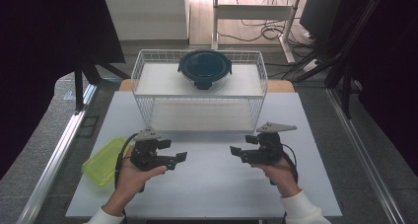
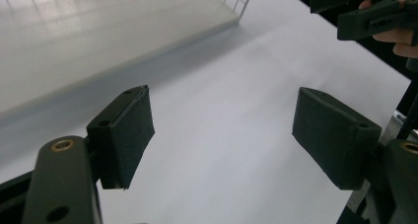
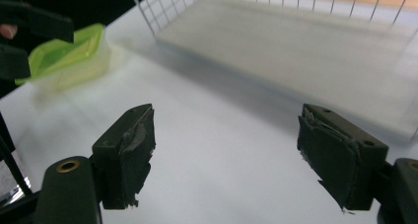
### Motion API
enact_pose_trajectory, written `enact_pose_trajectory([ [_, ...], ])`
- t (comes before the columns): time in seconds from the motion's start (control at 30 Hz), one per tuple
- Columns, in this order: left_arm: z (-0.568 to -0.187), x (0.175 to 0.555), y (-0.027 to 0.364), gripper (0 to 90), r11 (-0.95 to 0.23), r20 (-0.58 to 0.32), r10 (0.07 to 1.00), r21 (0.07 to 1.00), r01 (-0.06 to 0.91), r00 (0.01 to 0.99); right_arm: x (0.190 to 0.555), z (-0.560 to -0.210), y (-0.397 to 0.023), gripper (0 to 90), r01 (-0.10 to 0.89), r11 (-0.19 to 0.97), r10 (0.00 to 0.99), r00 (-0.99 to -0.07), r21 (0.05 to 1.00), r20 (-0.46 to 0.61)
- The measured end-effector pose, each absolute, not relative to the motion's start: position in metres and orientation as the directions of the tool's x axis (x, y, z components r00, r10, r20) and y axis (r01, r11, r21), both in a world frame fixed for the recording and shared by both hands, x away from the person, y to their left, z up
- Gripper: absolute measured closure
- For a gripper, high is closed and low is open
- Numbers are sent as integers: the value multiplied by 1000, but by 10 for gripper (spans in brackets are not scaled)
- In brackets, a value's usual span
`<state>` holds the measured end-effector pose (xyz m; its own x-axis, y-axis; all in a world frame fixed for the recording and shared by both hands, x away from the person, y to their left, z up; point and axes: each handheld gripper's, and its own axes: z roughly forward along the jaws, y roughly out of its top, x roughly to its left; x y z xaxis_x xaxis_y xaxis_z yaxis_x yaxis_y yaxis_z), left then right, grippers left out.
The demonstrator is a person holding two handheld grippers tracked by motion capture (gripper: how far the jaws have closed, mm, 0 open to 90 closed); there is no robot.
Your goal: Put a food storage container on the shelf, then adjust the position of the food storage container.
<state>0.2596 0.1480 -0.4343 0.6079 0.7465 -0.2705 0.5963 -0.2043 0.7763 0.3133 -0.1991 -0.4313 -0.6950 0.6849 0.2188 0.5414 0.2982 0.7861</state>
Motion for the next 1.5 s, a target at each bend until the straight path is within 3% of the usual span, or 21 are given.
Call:
enact_pose_trajectory([
  [0.5,-472,241,151,253,-244,-264,769,719,650,581,286,-466,-207,232,577,342,696,-685,741,212],
  [0.93,-455,228,159,269,-255,-254,770,718,648,585,288,-465,-210,232,579,335,702,-680,744,212],
  [1.17,-448,204,182,274,-256,-222,796,721,644,564,289,-464,-213,234,584,328,711,-670,743,213],
  [1.5,-427,204,237,290,-172,-213,856,742,648,470,286,-463,-215,233,584,322,724,-659,745,203],
])
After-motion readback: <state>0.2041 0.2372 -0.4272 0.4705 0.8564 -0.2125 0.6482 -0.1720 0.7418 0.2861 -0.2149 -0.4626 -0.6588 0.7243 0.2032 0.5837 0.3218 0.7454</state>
